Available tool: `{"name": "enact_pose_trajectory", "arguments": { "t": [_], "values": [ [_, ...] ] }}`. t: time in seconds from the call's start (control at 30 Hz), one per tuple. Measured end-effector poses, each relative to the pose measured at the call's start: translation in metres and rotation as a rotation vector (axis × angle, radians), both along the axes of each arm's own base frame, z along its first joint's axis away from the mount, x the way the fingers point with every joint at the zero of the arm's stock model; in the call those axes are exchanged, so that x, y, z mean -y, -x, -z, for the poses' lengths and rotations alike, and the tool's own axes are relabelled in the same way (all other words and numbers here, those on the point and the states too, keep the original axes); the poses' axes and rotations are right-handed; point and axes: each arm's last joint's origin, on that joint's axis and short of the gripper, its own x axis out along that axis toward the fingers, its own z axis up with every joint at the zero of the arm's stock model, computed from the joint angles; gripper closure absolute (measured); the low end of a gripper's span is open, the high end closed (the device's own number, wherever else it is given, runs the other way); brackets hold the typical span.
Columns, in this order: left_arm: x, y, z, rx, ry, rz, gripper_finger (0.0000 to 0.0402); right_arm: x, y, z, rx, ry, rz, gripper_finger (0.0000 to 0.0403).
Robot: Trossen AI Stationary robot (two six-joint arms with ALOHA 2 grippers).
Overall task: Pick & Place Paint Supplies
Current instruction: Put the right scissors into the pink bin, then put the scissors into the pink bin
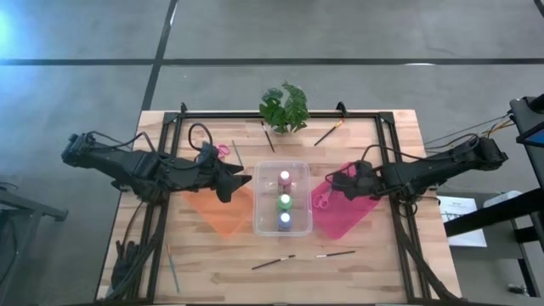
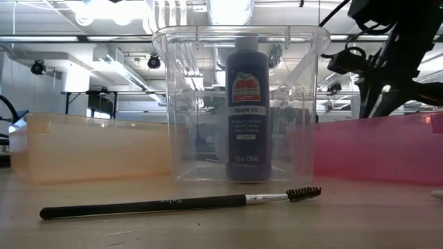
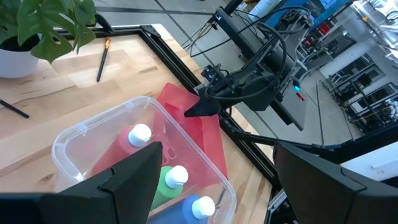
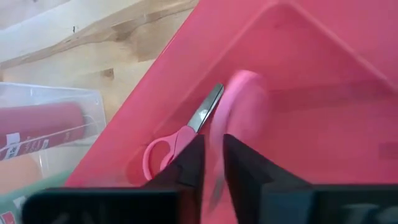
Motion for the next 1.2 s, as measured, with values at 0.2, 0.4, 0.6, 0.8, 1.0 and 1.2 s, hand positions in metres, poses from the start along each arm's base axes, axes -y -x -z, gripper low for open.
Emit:
{"name": "enact_pose_trajectory", "arguments": {
  "t": [0.2,0.4,0.6,0.8,1.0,1.2],
  "values": [
    [0.0,0.0,0.0,0.0,0.0,0.0,0.0085,0.001,0.0,0.0,-0.002,0.017,0.009,0.0263],
    [0.0,0.0,0.0,-0.002,-0.001,0.0,0.0085,0.002,0.001,-0.003,0.024,0.051,0.01,0.0223],
    [-0.001,0.001,0.003,-0.038,-0.015,0.001,0.0085,0.003,0.0,-0.014,0.125,0.094,-0.047,0.022],
    [-0.004,-0.003,-0.003,0.008,-0.097,0.027,0.0095,0.005,0.005,-0.026,0.208,0.125,-0.053,0.022],
    [-0.049,-0.008,-0.027,0.059,-0.137,0.014,0.0153,0.006,0.007,-0.03,0.241,0.146,-0.042,0.022],
    [-0.102,0.004,-0.051,0.005,-0.202,0.047,0.0227,0.006,0.006,-0.031,0.252,0.145,-0.057,0.0219]
  ]
}}
